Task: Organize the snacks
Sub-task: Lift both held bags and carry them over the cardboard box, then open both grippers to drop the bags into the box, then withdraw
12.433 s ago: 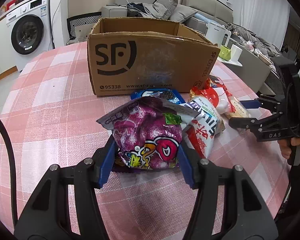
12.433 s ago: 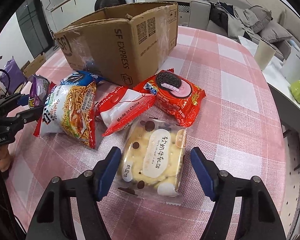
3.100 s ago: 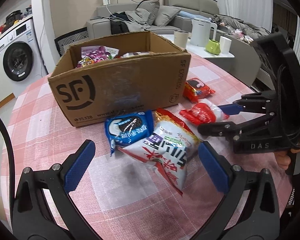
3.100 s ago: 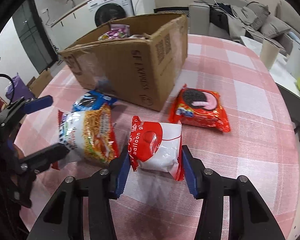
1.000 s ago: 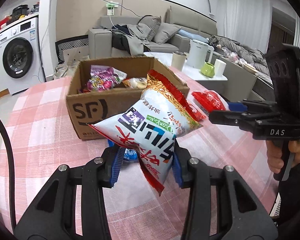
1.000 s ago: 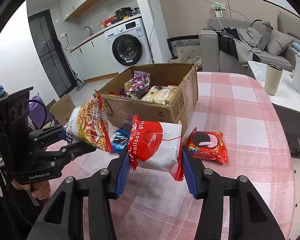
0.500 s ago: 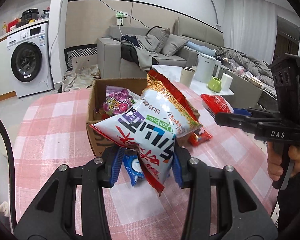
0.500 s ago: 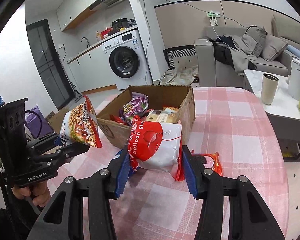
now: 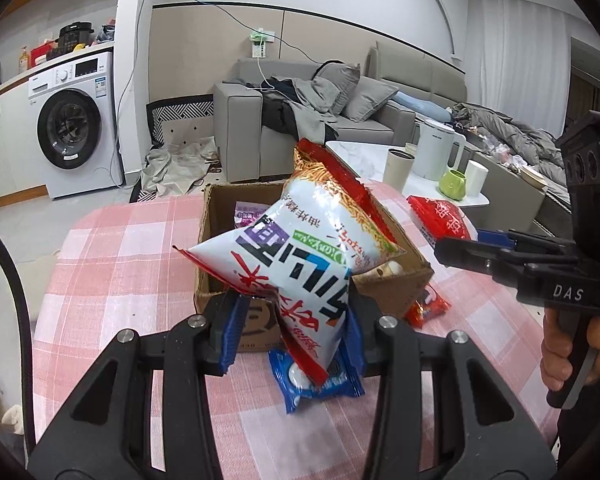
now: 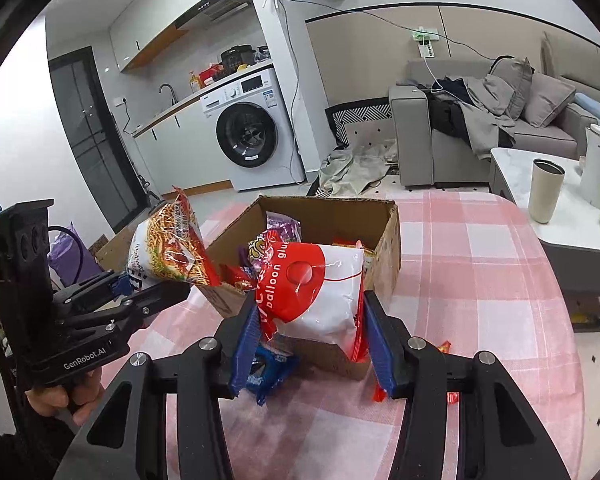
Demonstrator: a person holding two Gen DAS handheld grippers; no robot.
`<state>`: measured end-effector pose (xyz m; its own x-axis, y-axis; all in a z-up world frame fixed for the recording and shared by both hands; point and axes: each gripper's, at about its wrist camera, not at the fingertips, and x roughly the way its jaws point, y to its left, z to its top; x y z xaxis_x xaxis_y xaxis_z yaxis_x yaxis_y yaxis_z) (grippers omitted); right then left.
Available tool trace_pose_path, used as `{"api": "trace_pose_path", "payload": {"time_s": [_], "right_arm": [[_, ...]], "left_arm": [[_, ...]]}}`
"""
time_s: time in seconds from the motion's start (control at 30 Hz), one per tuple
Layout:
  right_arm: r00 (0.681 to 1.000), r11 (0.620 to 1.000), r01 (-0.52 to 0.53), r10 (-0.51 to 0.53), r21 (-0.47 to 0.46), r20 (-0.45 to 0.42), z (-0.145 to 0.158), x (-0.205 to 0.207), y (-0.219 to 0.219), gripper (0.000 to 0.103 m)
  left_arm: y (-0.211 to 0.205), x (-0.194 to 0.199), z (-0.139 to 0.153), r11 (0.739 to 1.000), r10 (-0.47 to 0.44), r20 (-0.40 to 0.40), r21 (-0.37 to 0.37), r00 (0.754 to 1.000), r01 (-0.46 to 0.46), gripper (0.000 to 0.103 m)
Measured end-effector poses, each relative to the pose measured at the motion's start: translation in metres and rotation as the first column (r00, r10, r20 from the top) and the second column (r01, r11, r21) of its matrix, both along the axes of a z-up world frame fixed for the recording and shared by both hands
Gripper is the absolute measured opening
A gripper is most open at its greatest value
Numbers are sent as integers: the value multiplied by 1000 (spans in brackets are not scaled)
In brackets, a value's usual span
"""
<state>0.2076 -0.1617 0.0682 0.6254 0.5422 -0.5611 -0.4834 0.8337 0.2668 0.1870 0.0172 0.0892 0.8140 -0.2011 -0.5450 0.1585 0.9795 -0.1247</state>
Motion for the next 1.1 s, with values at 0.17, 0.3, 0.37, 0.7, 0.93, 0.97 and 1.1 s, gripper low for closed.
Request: {"api": "trace_pose_path", "payload": {"time_s": [0.17, 0.3, 0.37, 0.7, 0.93, 0.97, 1.1], "right_arm": [[1000, 1000, 16, -16, 9, -3, 0, 12, 5, 50], [1000, 1000, 23, -23, 8, -7, -2, 19, 11, 50], [1000, 1000, 25, -24, 10, -13, -3, 23, 12, 50], [999, 1000, 31, -31, -6, -23, -11, 34, 26, 50], [999, 999, 34, -35, -29, -34, -18, 43, 35, 50], [999, 999, 35, -37, -31, -34, -19, 44, 36, 50], [999, 998, 41, -43, -45, -25, -20, 44, 41, 50]], "left_arm": [[-4, 19, -2, 1000, 11, -1, 15, 1000, -11, 39], [-7, 35, -5, 1000, 20, -8, 22, 1000, -19, 39], [-7, 41, -7, 999, 25, -10, 30, 1000, -25, 39], [-4, 69, -26, 998, 55, -37, 44, 998, -53, 39], [-5, 86, -37, 994, 75, -38, 82, 996, -72, 39], [-5, 88, -38, 994, 77, -39, 83, 996, -73, 39], [-6, 98, -40, 994, 80, -46, 83, 996, -76, 40]]}}
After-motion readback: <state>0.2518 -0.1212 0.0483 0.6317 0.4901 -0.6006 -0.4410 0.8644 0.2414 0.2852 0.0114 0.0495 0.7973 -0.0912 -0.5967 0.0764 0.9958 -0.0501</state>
